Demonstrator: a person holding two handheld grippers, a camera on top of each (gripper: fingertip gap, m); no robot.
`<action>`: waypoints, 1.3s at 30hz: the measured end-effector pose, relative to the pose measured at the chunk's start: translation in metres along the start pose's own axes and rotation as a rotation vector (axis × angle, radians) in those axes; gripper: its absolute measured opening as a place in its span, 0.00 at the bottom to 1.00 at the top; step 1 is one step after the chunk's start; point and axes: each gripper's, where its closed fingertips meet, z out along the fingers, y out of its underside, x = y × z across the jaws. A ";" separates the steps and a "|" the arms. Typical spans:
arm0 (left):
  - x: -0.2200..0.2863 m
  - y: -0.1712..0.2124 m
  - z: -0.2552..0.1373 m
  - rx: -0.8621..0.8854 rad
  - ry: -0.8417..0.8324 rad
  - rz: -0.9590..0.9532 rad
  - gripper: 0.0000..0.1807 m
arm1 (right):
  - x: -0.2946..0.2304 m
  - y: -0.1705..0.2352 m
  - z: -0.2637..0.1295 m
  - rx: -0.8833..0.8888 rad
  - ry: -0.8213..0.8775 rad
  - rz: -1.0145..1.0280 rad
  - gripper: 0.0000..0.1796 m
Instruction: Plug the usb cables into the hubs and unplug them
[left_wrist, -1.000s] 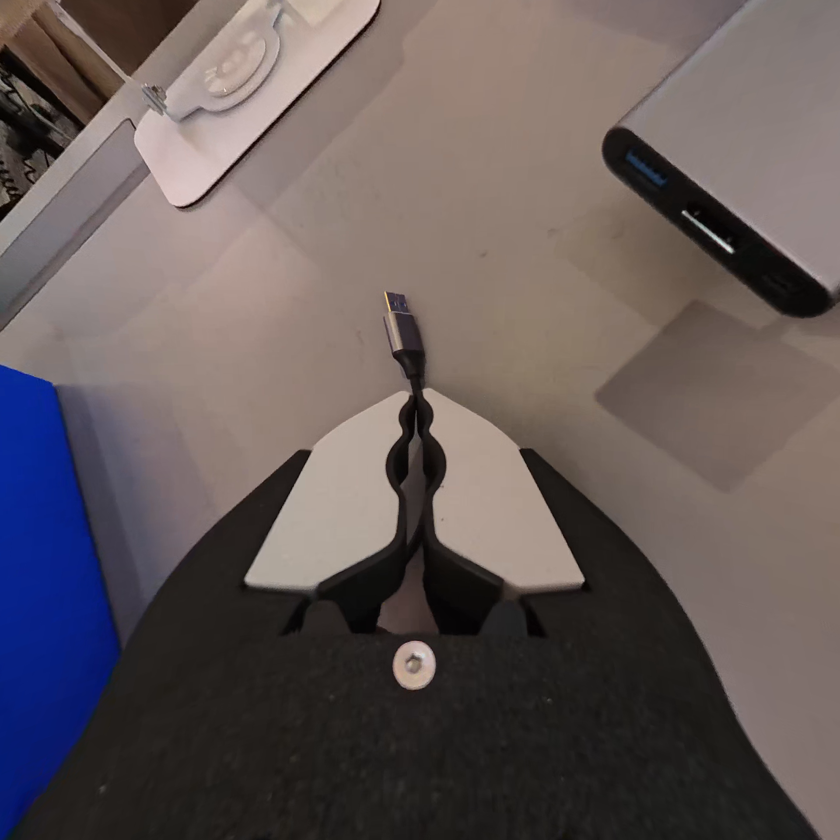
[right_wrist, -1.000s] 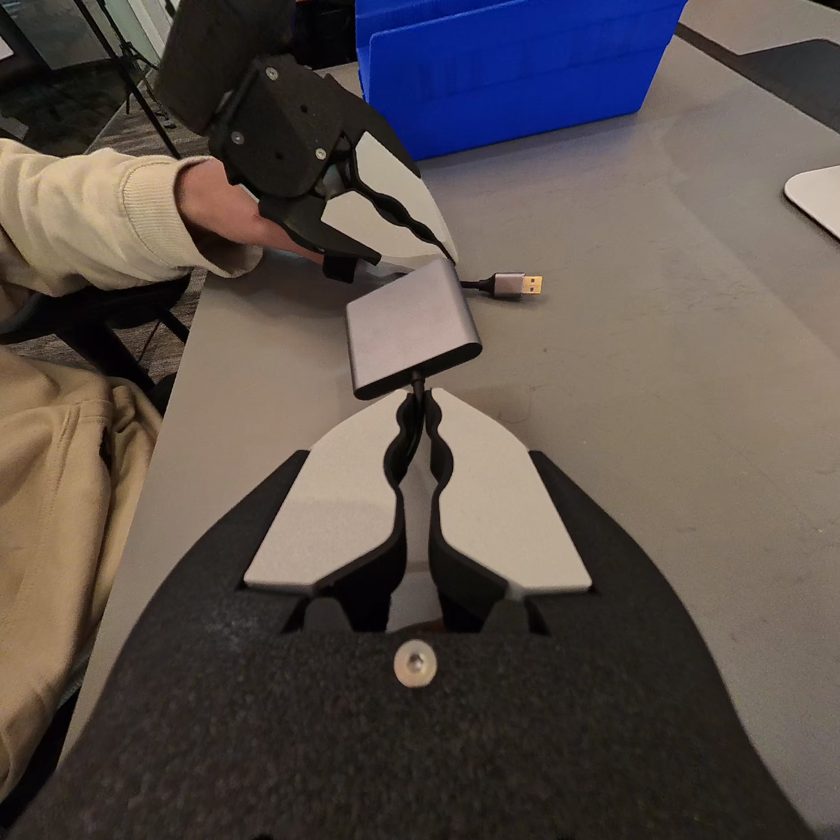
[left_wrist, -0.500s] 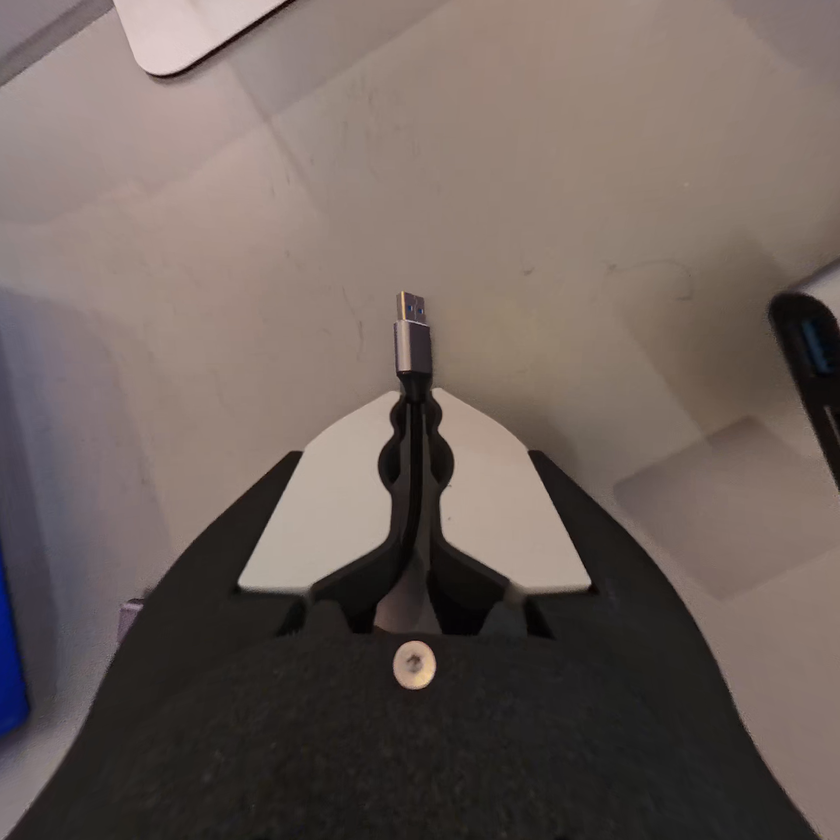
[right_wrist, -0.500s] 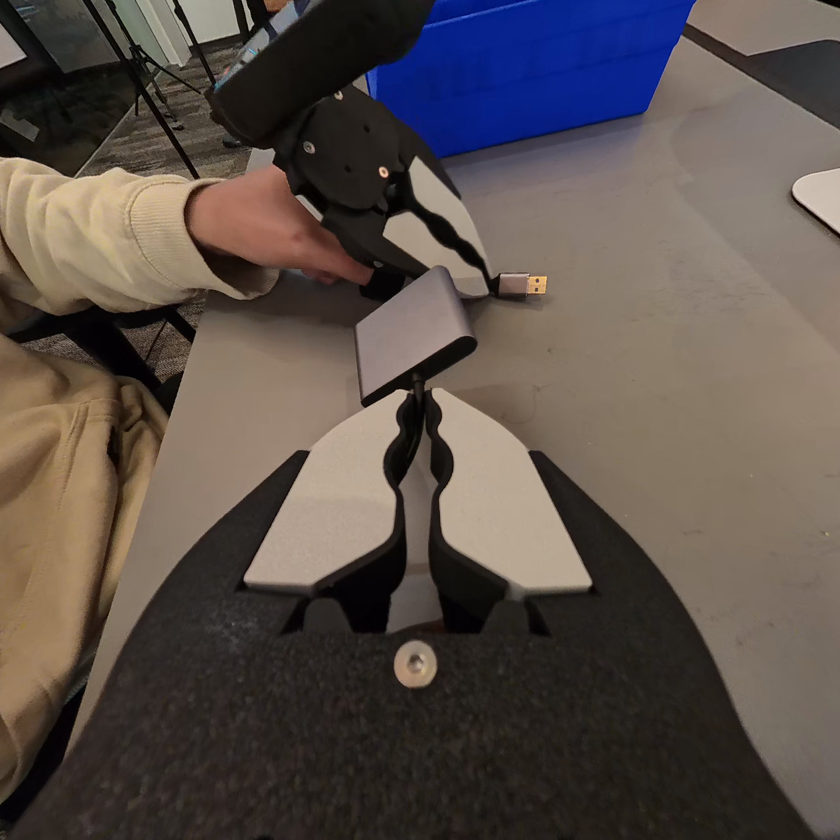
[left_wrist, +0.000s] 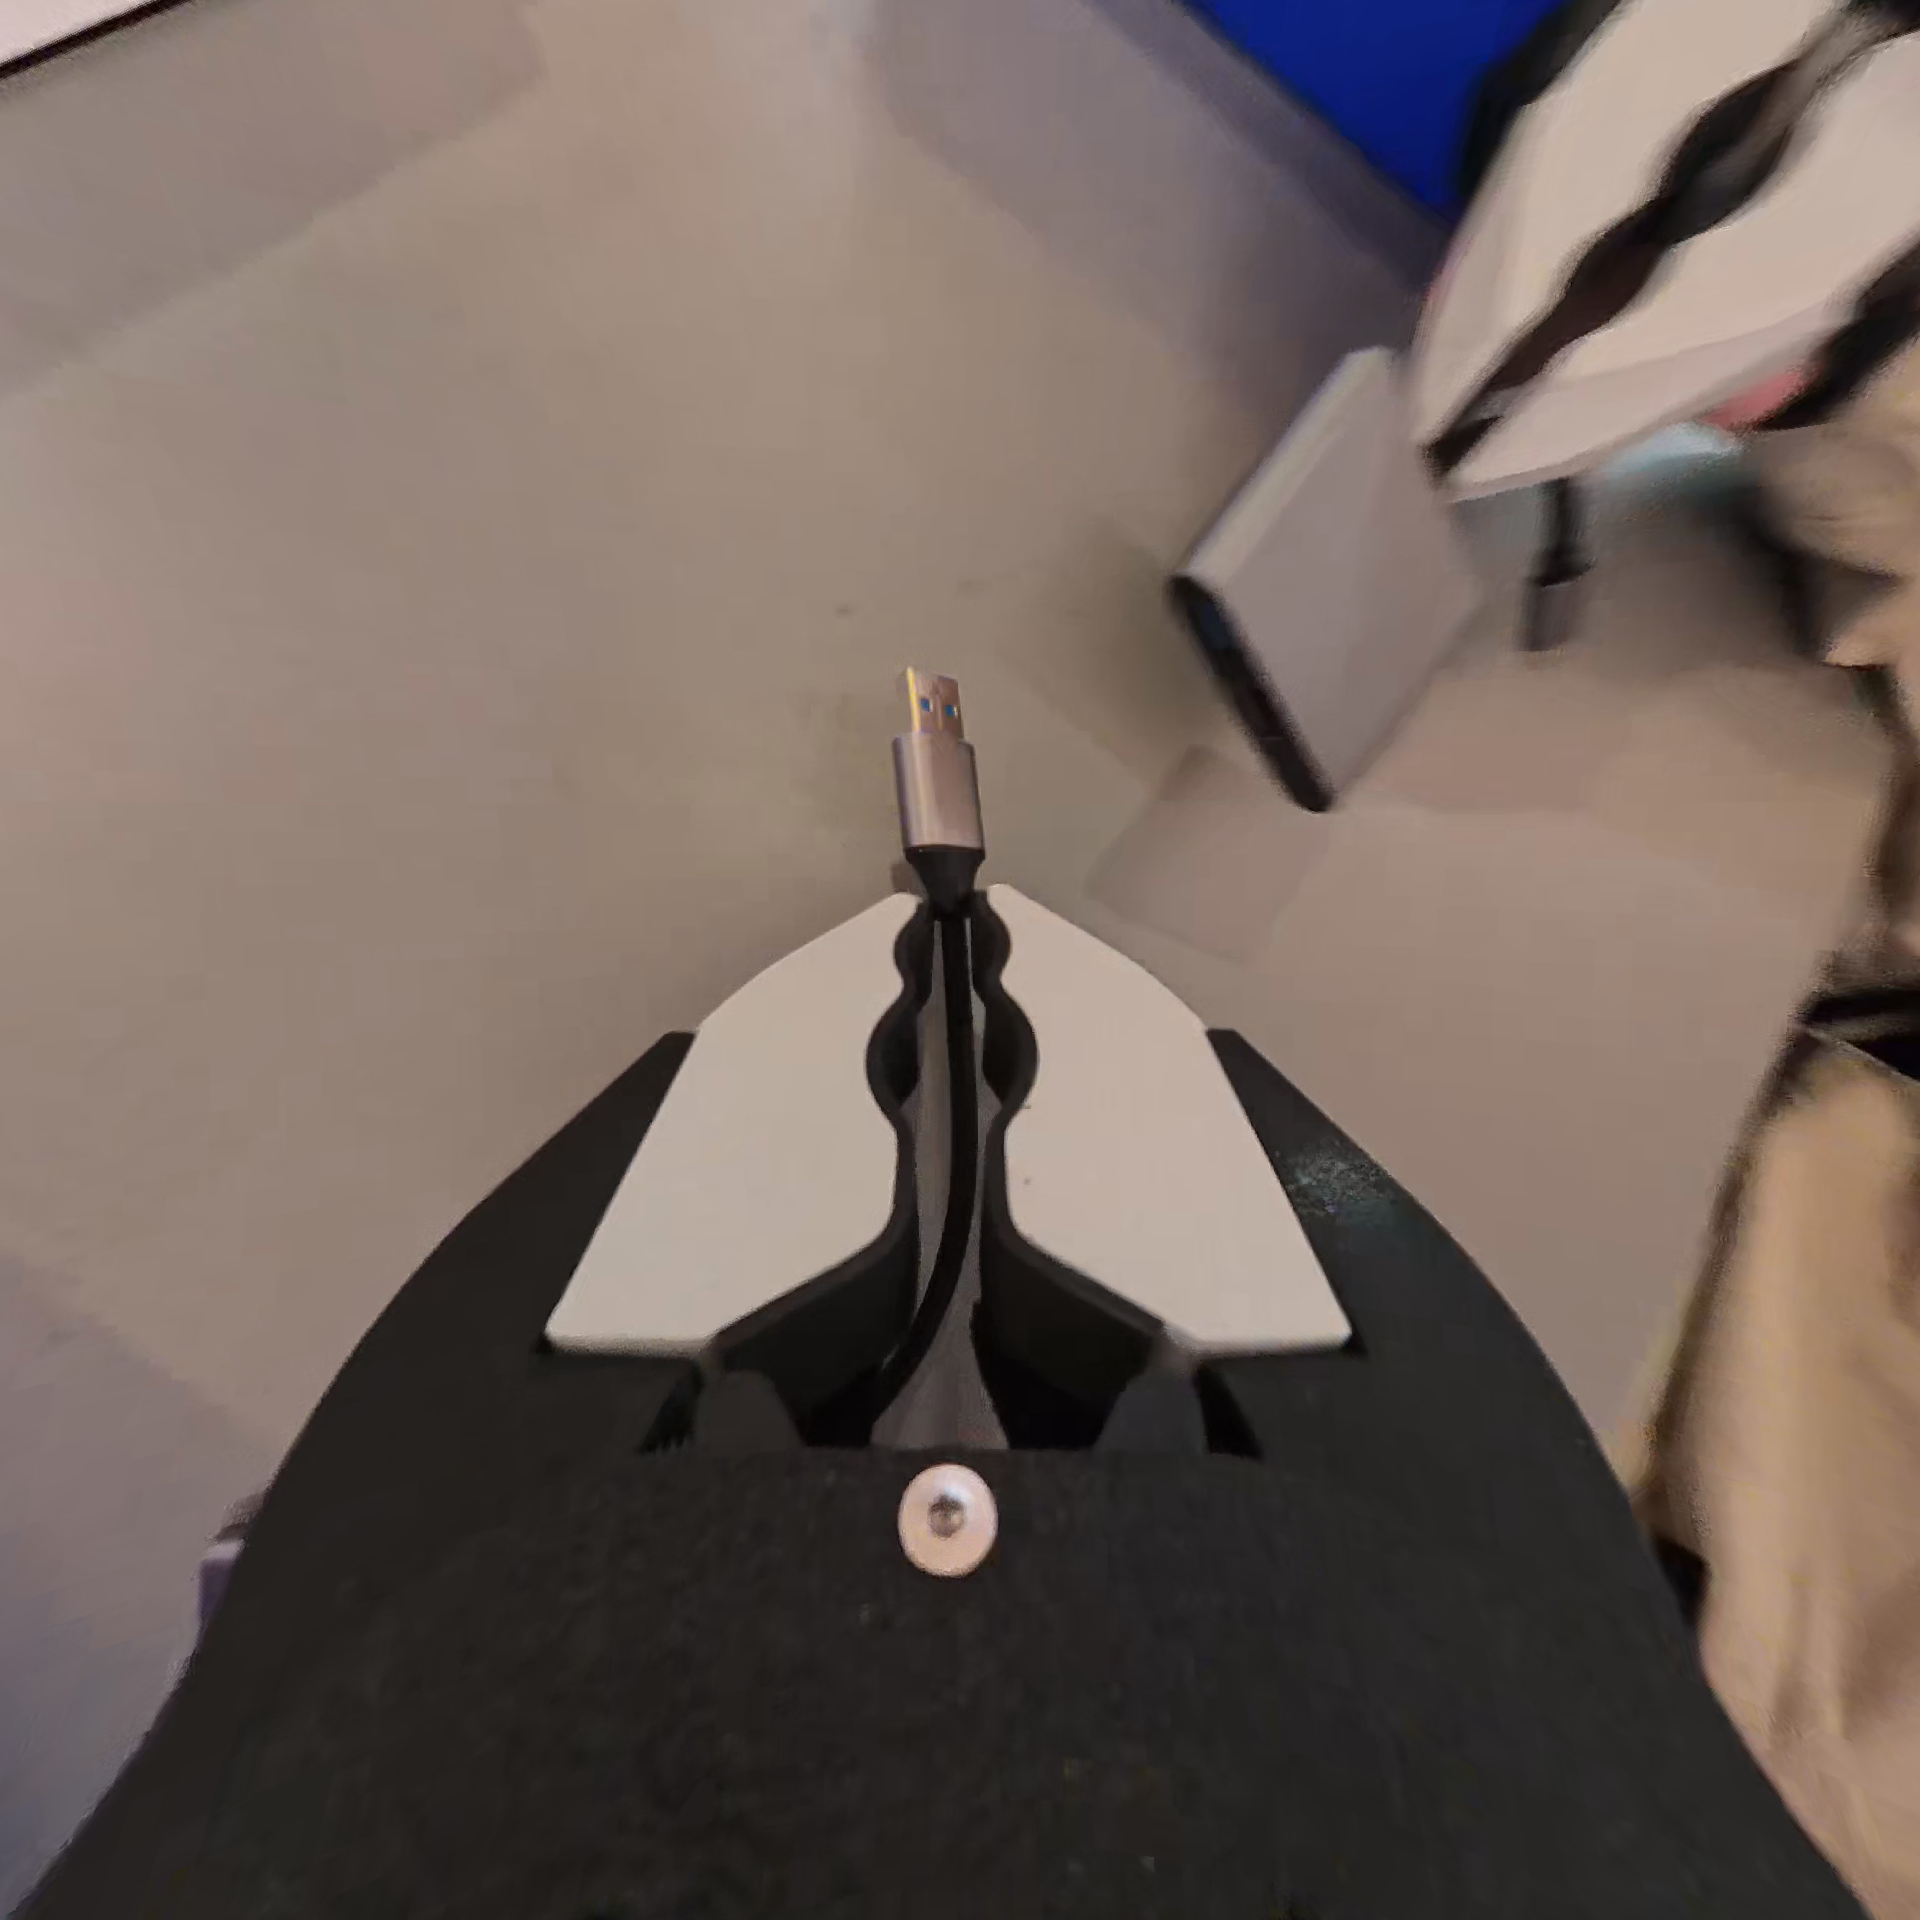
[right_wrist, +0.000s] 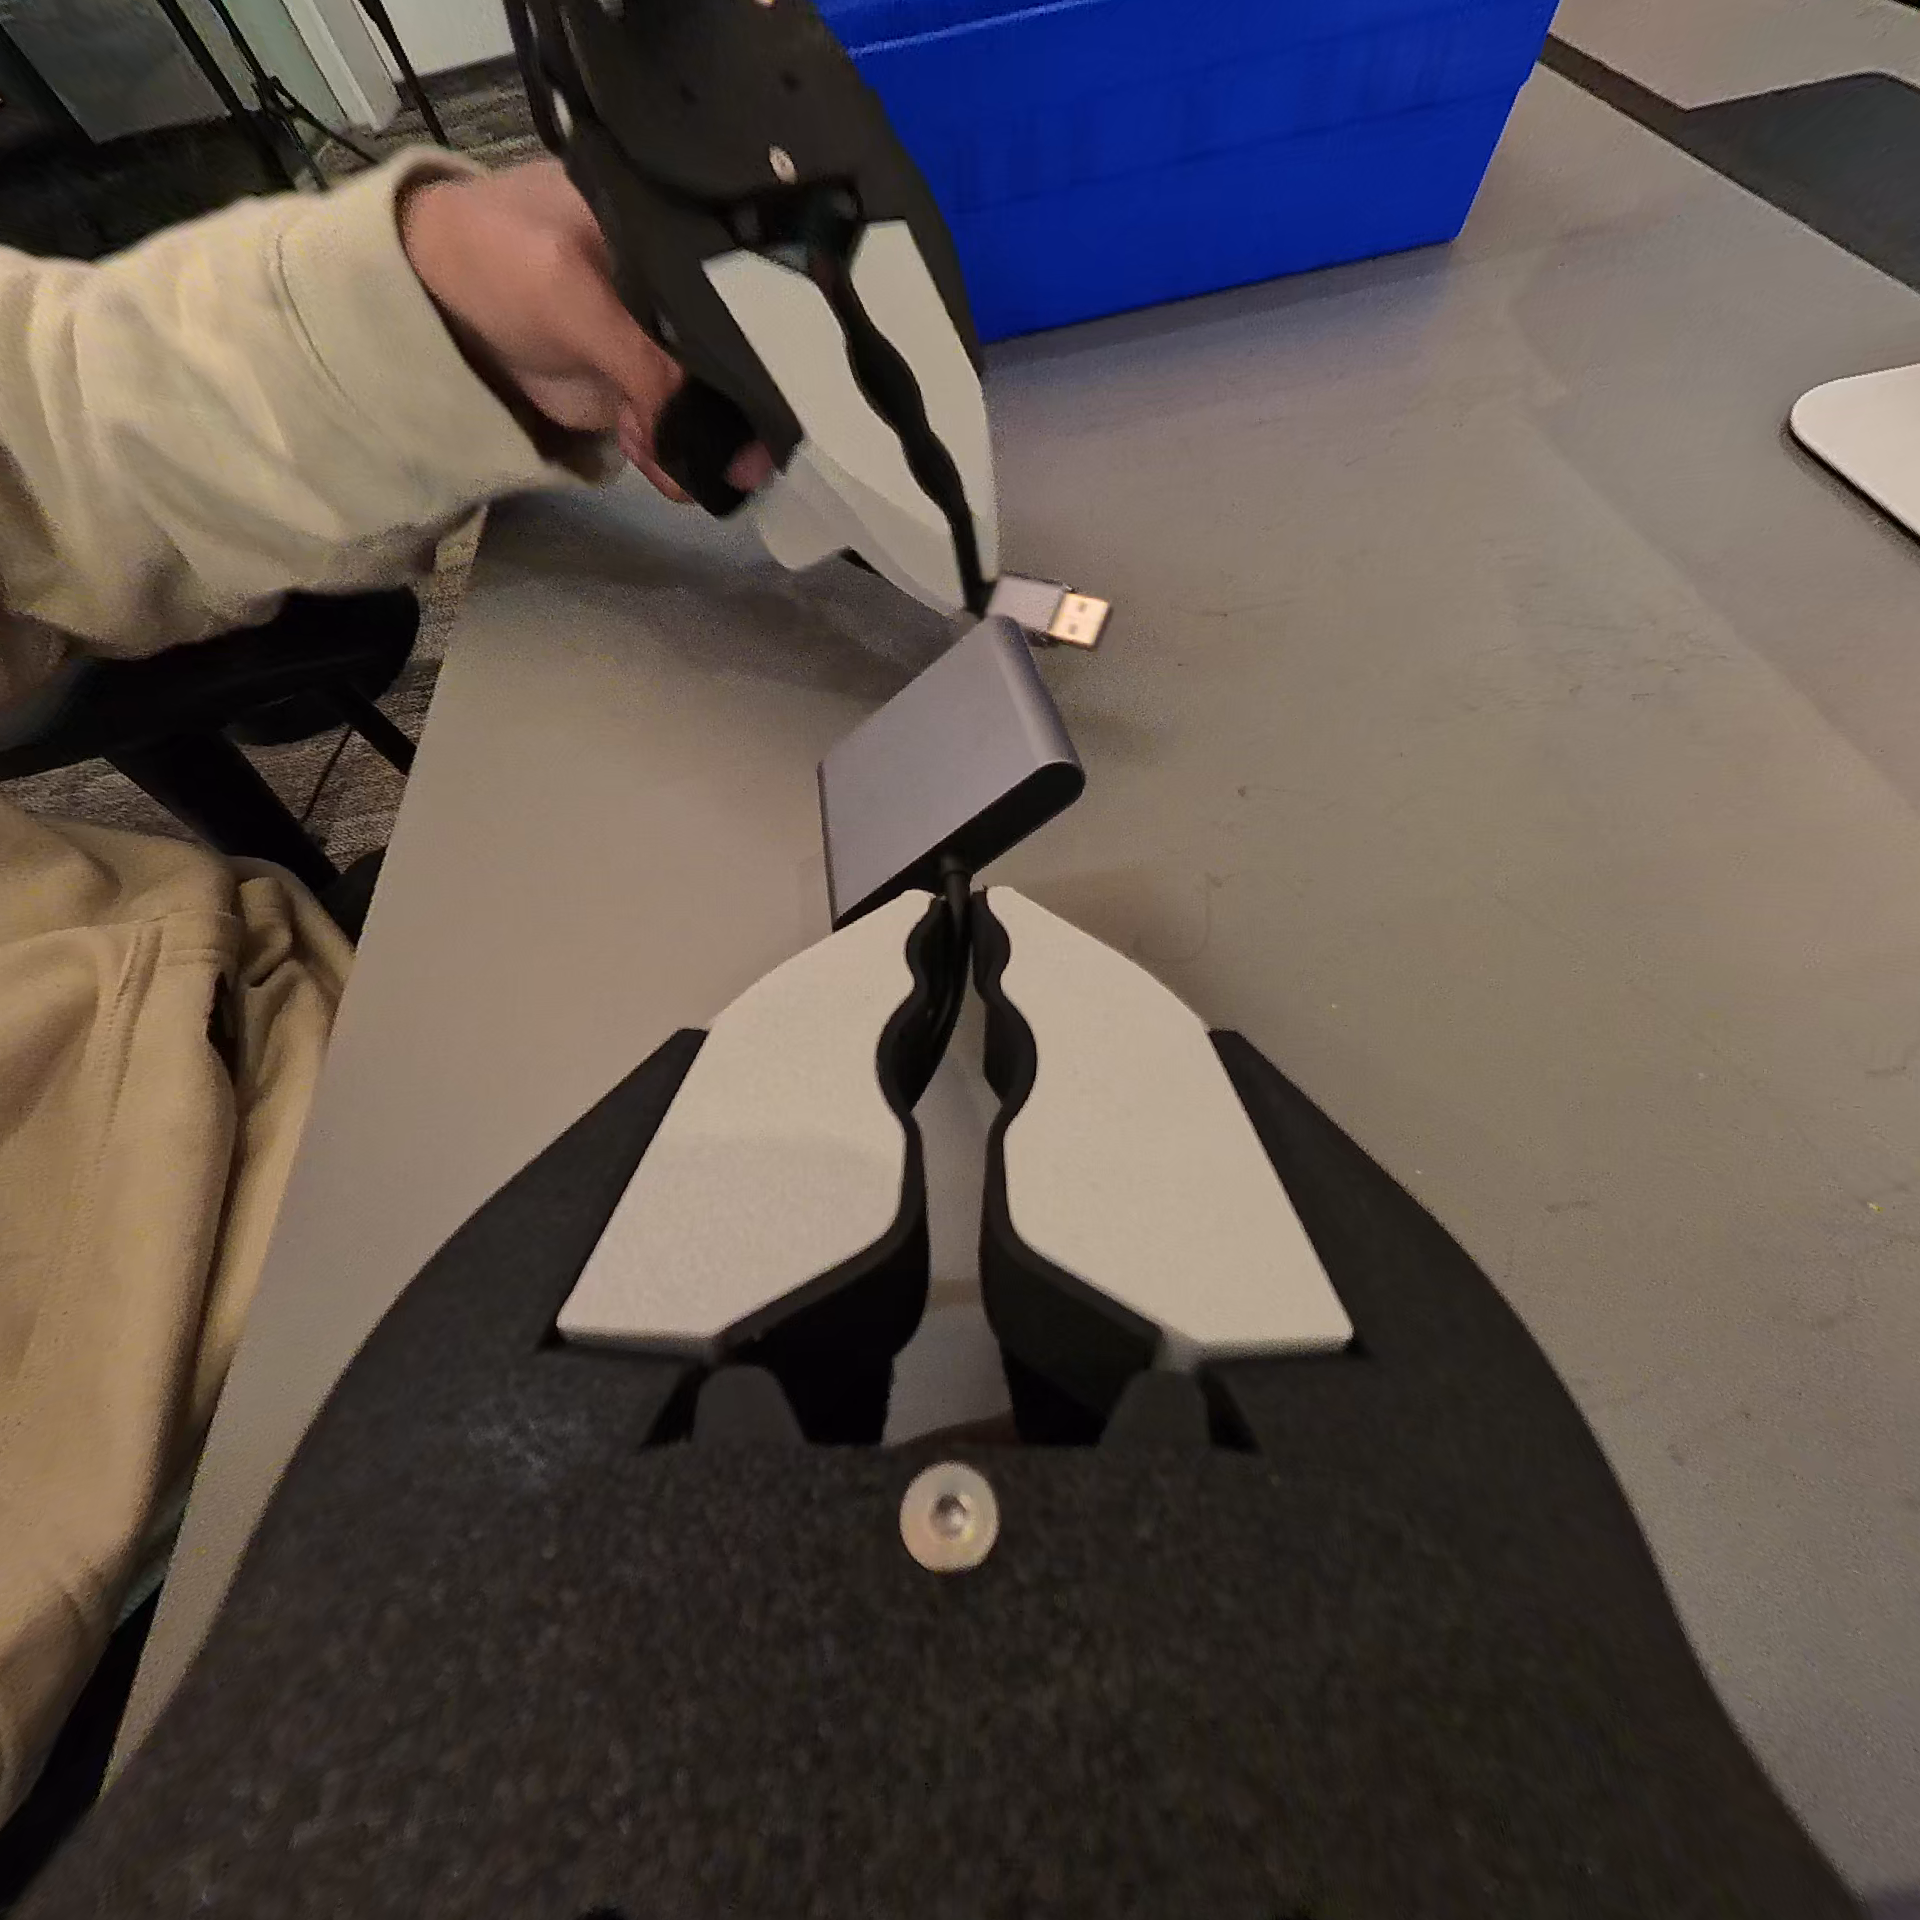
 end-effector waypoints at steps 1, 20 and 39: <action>0.007 -0.003 -0.005 0.003 0.050 0.016 0.03 | 0.000 0.001 0.001 -0.006 0.002 0.000 0.02; 0.060 -0.008 -0.048 -0.117 0.334 0.409 0.04 | -0.032 -0.019 -0.008 0.123 -0.221 0.027 0.02; 0.059 -0.001 -0.041 -0.277 0.307 0.508 0.04 | -0.039 -0.011 -0.002 0.073 -0.212 -0.059 0.02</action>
